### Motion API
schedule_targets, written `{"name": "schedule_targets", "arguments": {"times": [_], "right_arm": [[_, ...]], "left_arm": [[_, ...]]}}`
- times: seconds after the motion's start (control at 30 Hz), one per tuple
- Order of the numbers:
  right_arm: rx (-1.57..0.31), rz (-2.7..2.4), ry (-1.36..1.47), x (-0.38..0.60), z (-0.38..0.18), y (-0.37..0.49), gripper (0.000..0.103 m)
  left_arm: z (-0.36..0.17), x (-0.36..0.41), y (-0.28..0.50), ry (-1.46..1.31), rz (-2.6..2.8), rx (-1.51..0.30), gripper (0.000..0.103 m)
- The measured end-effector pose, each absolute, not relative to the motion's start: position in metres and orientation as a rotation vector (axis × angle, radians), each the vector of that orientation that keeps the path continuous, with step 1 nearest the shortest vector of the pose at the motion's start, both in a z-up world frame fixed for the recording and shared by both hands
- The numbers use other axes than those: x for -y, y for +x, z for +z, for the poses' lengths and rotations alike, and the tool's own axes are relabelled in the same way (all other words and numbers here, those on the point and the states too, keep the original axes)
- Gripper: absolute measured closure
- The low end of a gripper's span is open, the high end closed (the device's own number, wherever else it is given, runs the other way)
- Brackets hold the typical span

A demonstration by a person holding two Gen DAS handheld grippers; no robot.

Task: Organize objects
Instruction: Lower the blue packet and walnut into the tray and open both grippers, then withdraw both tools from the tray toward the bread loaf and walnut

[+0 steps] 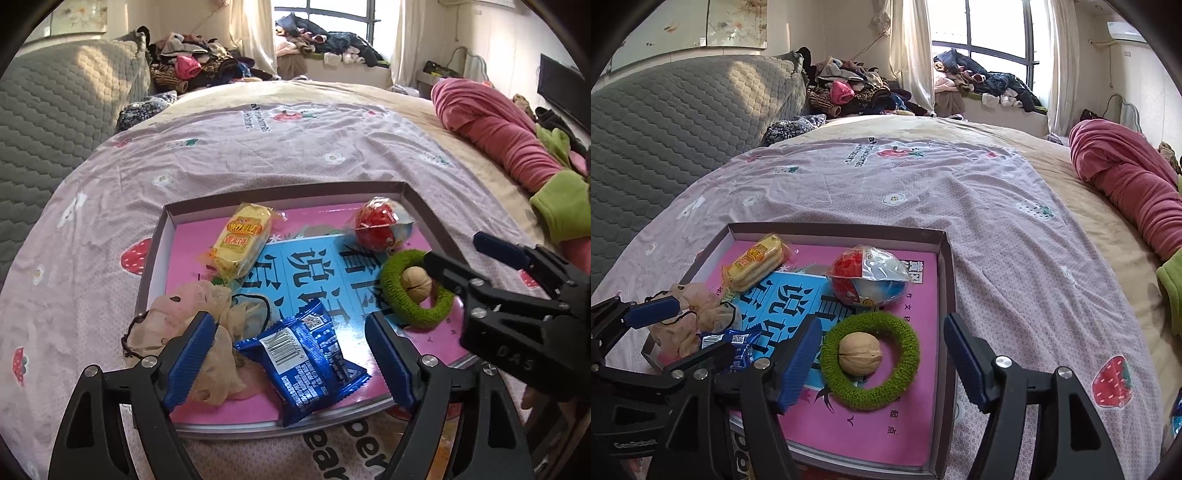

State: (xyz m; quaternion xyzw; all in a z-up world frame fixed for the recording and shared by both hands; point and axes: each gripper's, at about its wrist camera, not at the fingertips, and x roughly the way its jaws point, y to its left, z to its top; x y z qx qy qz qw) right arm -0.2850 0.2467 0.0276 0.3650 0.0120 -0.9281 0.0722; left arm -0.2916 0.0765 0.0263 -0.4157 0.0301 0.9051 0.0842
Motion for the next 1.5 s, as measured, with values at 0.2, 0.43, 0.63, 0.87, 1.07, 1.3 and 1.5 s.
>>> {"name": "schedule_targets", "arguments": {"times": [0.2,0.43,0.63,0.87,1.07,1.3,1.5], "right_arm": [[-0.034,-2.788,1.093,-0.246,0.028,-0.284,0.034],[-0.043,-2.793,1.087,-0.245,0.029,-0.283,0.034],[-0.049,-2.792,1.080,-0.243,0.033,-0.281,0.034],[-0.069,-2.796,1.048,-0.239,0.046,-0.271,0.034],[-0.090,-2.810,1.003,-0.234,0.061,-0.257,0.030],[-0.102,-2.810,1.026,-0.233,0.068,-0.242,0.022],[-0.069,-2.838,1.032,-0.240,0.076,-0.220,0.011]], "left_arm": [[0.040,-0.076,-0.283,-1.178,2.709,-0.084,0.000],[0.045,-0.073,-0.282,-1.175,2.723,-0.077,0.000],[0.047,-0.073,-0.280,-1.167,2.729,-0.079,0.000],[0.059,-0.069,-0.272,-1.142,2.762,-0.095,0.000],[0.067,-0.060,-0.259,-1.133,2.786,-0.066,0.000],[0.071,-0.052,-0.245,-1.125,2.811,-0.046,0.000],[0.077,-0.051,-0.223,-1.119,2.809,-0.038,0.000]]}}
